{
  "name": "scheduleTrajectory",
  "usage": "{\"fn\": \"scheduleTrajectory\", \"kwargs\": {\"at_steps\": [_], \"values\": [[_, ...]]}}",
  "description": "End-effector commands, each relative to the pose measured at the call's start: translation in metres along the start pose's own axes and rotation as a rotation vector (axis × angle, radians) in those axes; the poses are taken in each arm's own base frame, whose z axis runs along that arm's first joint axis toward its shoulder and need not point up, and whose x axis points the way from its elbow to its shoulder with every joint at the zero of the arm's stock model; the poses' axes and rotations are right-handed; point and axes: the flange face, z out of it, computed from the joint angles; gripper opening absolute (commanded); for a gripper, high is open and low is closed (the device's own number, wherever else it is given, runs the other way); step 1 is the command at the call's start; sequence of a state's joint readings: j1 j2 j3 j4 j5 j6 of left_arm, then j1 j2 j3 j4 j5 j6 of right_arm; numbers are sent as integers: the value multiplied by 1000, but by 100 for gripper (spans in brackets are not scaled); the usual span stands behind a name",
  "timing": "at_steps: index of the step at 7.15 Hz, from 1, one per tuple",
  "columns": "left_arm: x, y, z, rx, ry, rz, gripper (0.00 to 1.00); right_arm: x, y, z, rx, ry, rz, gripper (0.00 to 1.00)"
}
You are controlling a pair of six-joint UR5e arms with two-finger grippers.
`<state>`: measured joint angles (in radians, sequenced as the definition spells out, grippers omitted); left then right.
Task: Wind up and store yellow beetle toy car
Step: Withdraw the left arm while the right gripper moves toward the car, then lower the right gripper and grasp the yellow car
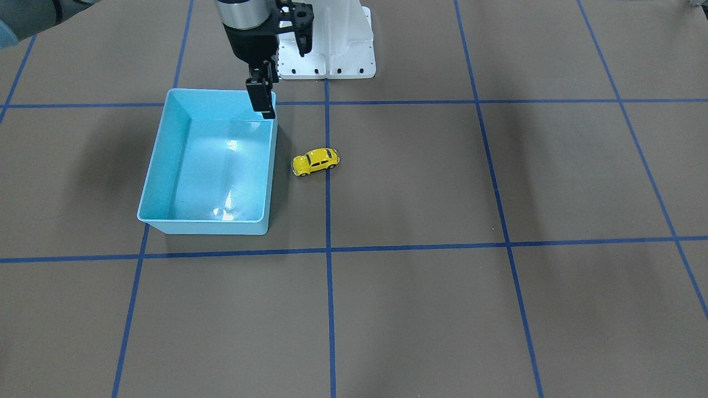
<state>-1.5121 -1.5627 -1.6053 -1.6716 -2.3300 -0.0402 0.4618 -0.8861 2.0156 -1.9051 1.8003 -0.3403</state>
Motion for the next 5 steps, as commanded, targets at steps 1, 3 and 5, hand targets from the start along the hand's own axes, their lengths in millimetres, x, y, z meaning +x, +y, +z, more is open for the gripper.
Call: {"fn": "scheduleTrajectory", "kwargs": {"at_steps": [1, 3, 5], "values": [[-2, 2, 1, -3, 0, -5, 100, -19, -18, 33, -14, 38, -74, 100], [-2, 2, 1, -3, 0, -5, 100, -14, -18, 72, -6, 70, -138, 100], [-1, 2, 1, -2, 0, -4, 100, -11, -21, 105, -27, 87, -143, 100]]}}
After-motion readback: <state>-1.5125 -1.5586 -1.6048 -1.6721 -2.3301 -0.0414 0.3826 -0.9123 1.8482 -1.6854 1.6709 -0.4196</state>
